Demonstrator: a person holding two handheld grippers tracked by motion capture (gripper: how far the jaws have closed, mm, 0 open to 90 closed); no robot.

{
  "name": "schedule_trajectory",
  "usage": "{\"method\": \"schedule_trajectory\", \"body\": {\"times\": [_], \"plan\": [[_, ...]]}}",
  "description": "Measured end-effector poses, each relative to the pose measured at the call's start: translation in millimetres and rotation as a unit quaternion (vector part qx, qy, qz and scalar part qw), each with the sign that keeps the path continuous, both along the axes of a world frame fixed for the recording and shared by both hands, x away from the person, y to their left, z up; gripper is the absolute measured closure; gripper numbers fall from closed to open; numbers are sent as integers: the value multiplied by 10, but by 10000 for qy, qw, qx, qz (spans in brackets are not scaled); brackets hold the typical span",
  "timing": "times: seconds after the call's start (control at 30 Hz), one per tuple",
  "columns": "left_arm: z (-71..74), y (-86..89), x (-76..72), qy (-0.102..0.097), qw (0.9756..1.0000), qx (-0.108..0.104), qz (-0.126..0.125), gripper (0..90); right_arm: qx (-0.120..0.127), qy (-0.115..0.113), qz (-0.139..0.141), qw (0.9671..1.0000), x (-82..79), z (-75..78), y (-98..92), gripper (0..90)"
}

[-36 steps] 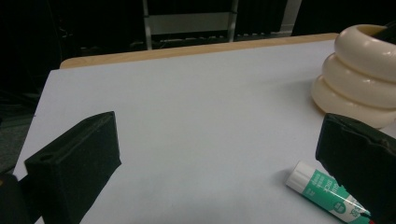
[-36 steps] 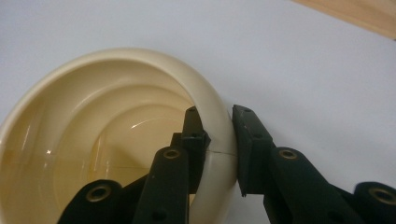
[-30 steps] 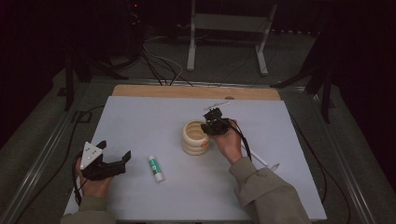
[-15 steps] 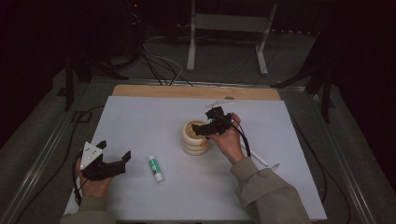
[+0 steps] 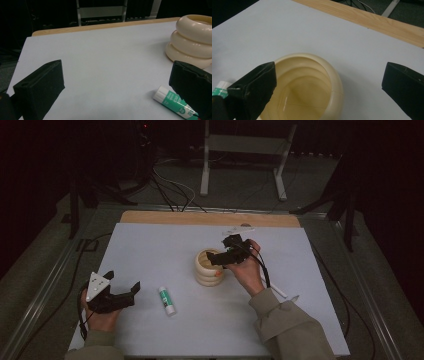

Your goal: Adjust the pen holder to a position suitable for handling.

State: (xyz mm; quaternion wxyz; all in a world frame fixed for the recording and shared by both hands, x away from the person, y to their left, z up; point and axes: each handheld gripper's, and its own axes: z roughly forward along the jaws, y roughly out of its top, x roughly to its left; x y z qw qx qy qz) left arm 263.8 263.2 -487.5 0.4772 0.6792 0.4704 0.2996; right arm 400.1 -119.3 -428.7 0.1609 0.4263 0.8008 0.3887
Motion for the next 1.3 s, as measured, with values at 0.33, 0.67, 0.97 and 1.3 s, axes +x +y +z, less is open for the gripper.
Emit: {"method": "schedule_trajectory", "body": {"times": [0.33, 0.67, 0.97, 1.3], "plan": [[-4, -3, 1, 7, 10000, -3, 2, 4, -112, -120, -3, 9999, -79, 119, -104, 4], [-7, -8, 2, 19, 10000, -8, 7, 4, -366, -314, -54, 9988, -163, 219, -274, 4], [-12, -10, 4, 34, 10000, 13, 1, 4, -387, -395, -110, 9984, -221, 278, -437, 4], [-19, -14, 10, 49, 10000, 17, -4, 4, -141, -217, -210, 9994, -199, 252, -647, 4]]}}
